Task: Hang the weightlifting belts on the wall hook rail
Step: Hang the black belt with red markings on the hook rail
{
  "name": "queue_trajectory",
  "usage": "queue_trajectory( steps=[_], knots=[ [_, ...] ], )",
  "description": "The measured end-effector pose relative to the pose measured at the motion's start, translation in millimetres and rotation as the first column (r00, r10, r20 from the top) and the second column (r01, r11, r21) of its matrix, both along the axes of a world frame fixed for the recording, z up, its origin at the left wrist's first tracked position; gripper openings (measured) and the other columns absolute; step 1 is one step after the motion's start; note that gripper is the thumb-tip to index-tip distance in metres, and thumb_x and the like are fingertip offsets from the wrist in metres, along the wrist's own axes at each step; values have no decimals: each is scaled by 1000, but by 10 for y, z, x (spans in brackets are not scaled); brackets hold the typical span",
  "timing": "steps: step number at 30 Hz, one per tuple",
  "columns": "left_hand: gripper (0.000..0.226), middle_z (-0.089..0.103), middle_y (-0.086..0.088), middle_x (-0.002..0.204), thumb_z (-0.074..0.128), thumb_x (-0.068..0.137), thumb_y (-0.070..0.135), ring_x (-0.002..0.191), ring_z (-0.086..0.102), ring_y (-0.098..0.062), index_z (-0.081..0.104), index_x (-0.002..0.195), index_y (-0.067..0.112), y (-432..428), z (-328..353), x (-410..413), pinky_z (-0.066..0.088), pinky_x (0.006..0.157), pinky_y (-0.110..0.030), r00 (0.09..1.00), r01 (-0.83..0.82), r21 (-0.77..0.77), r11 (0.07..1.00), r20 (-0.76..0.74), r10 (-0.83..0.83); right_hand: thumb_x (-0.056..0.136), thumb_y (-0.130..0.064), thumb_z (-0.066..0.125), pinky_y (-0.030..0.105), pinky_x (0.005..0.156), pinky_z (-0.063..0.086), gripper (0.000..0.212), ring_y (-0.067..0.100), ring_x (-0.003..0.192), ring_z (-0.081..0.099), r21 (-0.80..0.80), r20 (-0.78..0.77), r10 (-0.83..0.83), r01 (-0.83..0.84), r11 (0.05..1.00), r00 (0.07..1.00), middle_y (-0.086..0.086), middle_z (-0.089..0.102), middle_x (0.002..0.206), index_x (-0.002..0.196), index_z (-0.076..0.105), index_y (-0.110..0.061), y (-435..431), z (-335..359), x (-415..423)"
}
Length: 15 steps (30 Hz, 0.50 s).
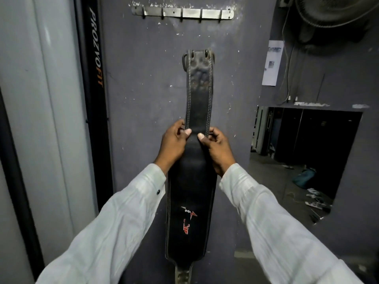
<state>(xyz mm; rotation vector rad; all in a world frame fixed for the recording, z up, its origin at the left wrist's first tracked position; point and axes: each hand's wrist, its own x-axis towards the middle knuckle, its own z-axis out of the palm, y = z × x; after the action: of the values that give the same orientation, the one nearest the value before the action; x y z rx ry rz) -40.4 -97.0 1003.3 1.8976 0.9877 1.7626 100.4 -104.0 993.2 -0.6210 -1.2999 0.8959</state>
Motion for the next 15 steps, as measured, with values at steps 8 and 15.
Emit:
queue_trajectory(
  steps=[8, 15],
  knots=[
    [17, 66, -3, 94, 55, 99, 25, 82, 65, -10, 57, 115, 19, -67, -341, 154, 54, 76, -30, 996, 71, -69, 995, 53, -67, 98, -3, 57, 23, 66, 59, 12, 7, 76, 69, 37, 263, -5, -5, 999, 965, 3, 70, 92, 100, 63, -13, -21, 880, 249],
    [26, 63, 3, 94, 62, 93, 29, 89, 64, -17, 52, 111, 12, 72, 520, 51, 51, 76, -29, 979, -83, -55, 995, 185, 92, 89, 2, 67, 28, 70, 60, 23, 13, 82, 72, 9, 348, -12, 9, 1000, 937, 8, 73, 95, 112, 68, 2, 107, 614, 22]
  ],
)
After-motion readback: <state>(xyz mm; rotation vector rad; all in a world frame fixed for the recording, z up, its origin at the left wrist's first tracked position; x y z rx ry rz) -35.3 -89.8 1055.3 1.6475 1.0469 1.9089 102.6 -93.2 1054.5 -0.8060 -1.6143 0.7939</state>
